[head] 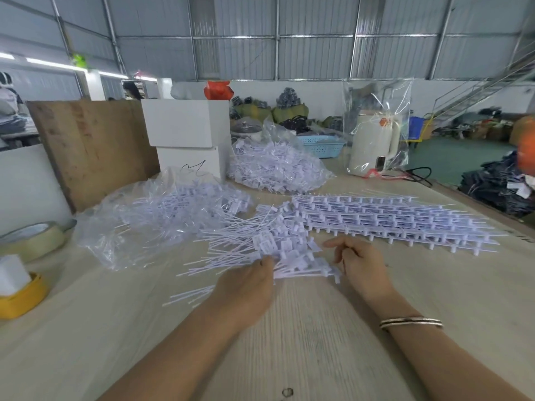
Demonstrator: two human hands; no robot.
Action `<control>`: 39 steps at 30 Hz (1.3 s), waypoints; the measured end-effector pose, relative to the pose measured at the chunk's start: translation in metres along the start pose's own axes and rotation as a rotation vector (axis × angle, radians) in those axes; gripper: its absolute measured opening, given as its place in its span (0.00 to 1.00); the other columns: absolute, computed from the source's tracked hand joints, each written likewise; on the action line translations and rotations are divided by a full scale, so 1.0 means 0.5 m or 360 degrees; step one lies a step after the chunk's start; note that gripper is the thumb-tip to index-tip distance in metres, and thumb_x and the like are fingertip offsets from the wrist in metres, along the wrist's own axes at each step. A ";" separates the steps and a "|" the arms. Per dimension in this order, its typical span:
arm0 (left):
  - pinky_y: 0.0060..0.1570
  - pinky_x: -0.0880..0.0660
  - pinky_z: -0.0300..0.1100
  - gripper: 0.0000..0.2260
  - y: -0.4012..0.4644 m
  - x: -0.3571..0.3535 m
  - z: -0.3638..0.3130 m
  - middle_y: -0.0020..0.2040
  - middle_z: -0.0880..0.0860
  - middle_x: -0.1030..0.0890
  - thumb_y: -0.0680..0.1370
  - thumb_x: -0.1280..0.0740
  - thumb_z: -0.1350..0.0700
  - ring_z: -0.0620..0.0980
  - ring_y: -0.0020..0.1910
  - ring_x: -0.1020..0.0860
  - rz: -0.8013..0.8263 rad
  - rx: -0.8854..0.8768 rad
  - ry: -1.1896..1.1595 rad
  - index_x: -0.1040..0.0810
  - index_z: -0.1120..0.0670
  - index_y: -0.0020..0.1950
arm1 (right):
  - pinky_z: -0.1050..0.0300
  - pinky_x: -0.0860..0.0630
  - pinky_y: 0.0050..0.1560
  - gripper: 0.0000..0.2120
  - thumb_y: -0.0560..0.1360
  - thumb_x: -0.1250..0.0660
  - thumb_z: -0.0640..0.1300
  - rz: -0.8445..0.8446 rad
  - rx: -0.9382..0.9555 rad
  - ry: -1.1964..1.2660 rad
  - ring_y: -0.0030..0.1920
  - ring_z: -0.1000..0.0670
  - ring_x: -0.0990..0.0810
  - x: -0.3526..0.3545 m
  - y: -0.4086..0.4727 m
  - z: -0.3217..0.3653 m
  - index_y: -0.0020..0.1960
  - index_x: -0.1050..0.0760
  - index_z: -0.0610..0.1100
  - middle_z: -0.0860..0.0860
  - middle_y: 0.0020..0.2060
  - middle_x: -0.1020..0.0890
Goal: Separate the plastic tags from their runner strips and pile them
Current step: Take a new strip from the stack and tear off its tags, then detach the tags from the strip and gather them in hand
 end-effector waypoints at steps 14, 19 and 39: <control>0.55 0.33 0.45 0.27 0.120 -0.045 0.131 0.65 0.54 0.33 0.77 0.42 0.63 0.55 0.61 0.32 -0.0255 -0.0187 0.0162 0.43 0.53 0.76 | 0.61 0.32 0.37 0.24 0.74 0.48 0.26 -0.0050 -0.0055 0.0117 0.28 0.60 0.29 0.000 0.008 -0.022 0.40 0.21 0.50 0.51 0.32 0.24; 0.62 0.36 0.46 0.21 0.117 -0.030 0.137 0.67 0.50 0.34 0.81 0.45 0.54 0.52 0.64 0.35 -0.0476 -0.0114 -0.0041 0.39 0.51 0.75 | 0.69 0.34 0.34 0.23 0.76 0.48 0.28 -0.0003 -0.0056 0.0130 0.29 0.62 0.29 -0.006 0.008 -0.021 0.41 0.21 0.49 0.52 0.33 0.25; 0.74 0.59 0.47 0.34 0.080 -0.042 0.153 0.77 0.50 0.62 0.79 0.51 0.37 0.49 0.76 0.62 0.0131 -0.0029 0.0046 0.78 0.41 0.67 | 0.65 0.35 0.33 0.25 0.75 0.48 0.28 0.0109 -0.0111 0.0172 0.27 0.58 0.32 -0.021 0.004 -0.020 0.38 0.21 0.52 0.53 0.31 0.25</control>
Point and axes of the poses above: each hand's wrist, its own y-axis towards the middle knuckle, its own x-axis out of the back of the hand, z = x × y, the point moved 4 cm from there along y, towards the middle knuckle
